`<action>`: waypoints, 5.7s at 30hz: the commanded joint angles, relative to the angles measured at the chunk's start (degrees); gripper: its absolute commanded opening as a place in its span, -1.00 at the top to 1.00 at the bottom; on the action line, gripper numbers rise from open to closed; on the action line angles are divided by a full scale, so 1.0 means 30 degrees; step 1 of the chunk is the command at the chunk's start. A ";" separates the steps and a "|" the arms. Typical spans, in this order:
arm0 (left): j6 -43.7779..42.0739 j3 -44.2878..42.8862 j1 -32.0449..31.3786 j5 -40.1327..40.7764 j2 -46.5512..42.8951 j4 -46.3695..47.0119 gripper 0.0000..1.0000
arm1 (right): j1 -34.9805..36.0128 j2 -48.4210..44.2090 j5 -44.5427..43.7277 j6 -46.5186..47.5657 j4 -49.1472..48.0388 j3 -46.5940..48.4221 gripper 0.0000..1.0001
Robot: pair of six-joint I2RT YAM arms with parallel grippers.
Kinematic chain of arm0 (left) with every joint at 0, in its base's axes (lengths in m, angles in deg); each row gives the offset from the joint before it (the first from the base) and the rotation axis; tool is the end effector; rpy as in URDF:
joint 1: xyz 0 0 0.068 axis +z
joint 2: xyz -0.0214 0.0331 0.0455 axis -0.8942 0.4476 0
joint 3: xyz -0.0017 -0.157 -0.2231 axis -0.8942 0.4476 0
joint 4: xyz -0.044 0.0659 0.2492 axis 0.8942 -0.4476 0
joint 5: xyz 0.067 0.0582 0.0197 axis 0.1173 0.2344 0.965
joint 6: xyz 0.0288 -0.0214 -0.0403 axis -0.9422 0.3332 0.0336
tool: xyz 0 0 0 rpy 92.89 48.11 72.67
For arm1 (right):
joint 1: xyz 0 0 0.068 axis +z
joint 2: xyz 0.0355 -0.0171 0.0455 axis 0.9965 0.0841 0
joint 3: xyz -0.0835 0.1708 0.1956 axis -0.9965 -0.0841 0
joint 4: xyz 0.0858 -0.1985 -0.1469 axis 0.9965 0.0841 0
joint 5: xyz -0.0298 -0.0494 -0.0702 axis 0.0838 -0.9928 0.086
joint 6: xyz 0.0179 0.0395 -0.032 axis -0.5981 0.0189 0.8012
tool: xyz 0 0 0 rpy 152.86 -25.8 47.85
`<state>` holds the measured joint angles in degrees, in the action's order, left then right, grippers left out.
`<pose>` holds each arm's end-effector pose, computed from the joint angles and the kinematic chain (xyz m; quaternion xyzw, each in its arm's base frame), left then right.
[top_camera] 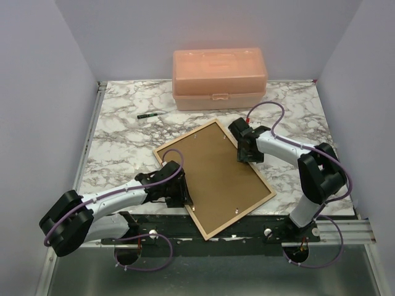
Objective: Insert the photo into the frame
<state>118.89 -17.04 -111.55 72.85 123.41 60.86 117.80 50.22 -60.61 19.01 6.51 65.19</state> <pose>0.1243 -0.1476 0.1511 -0.0946 0.9596 -0.2538 0.0767 0.2754 0.1590 0.1824 0.0523 0.9701 -0.1074 0.2112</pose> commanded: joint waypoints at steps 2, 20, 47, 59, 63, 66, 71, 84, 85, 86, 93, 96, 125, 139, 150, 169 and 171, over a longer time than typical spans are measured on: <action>-0.0348 0.0517 -0.0211 0.0389 0.0908 -0.0087 0.10 | 0.0237 0.0000 -0.0069 0.0264 0.0641 -0.0024 -0.19; -0.0202 0.0832 -0.0301 0.0445 0.0755 -0.0092 0.10 | 0.1014 0.2985 -0.2288 -0.0094 0.2109 0.0349 0.44; -0.0055 0.0921 -0.0301 0.0469 0.0369 -0.0348 0.09 | 0.1994 0.3136 -0.0877 -0.0072 0.0303 -0.0665 0.99; -0.0063 0.0829 -0.0301 0.0536 0.0085 -0.0844 0.09 | 0.0757 0.1001 0.3742 0.0707 -0.1027 -0.0748 0.90; -0.0107 0.0816 -0.0301 0.0593 -0.0056 -0.0914 0.09 | 0.0164 0.0433 0.4889 0.1000 -0.1057 -0.0595 0.74; -0.0271 0.0617 -0.0301 0.0566 0.0045 -0.1003 0.09 | -0.0148 0.0004 0.5613 0.1046 -0.0999 -0.0369 0.62; -0.0407 0.0476 -0.0301 0.0528 0.0151 -0.1080 0.09 | -0.0643 -0.0951 0.6741 0.1049 -0.0940 0.0077 0.27; -0.0411 0.0656 -0.0105 -0.0767 -0.1501 -0.0301 0.00 | -0.3874 -0.6685 0.9902 0.0300 -0.1525 -0.3074 -0.71; -0.0532 0.0625 0.0052 -0.0973 -0.1582 -0.0144 -0.02 | -0.4049 -0.7317 1.0072 0.0119 -0.1504 -0.3609 -0.71; -0.0622 0.0630 0.0225 -0.1284 -0.1678 0.0020 -0.03 | -0.4144 -0.7834 1.0189 -0.0049 -0.1399 -0.4010 -0.73; -0.1616 0.1555 0.3619 -0.4466 -0.3560 0.1676 -0.24 | -0.4254 -1.1272 1.2279 -0.1845 -0.0933 -0.7129 -0.77; -0.2176 0.1383 0.5422 -0.4602 -0.5795 0.0596 -0.52 | -0.4253 -1.2835 1.2535 -0.2276 -0.0067 -0.7759 -0.77; -0.6780 -0.3753 1.0722 -0.6305 -0.4936 -0.2837 -0.72 | -0.4256 -1.2646 1.2373 -0.3220 0.1846 -1.1834 -0.29; -0.7092 -0.3818 1.0744 -0.4060 -0.6230 -0.5146 -0.71 | -0.2442 -0.6822 0.8738 -0.2282 0.0408 -0.8033 0.59; -0.8543 -0.5223 1.0799 0.0270 -0.4967 -0.7381 -0.70 | -0.2231 -0.2506 0.3959 -0.0410 0.1183 -0.3057 0.99; -1.0046 -0.9690 1.1977 0.5998 0.5083 -0.5531 -0.70 | -0.4072 -0.4560 0.7855 -0.0391 -0.0795 -0.2111 -0.68; -1.0341 -1.0128 1.2463 0.5587 0.6540 -0.5205 -0.70 | -0.4209 -0.5370 0.9492 -0.0571 -0.1214 -0.3355 -0.70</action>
<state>90.80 -44.23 -76.95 88.17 135.06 42.56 106.10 39.11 -42.95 18.53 6.05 60.56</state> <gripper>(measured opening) 0.849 0.841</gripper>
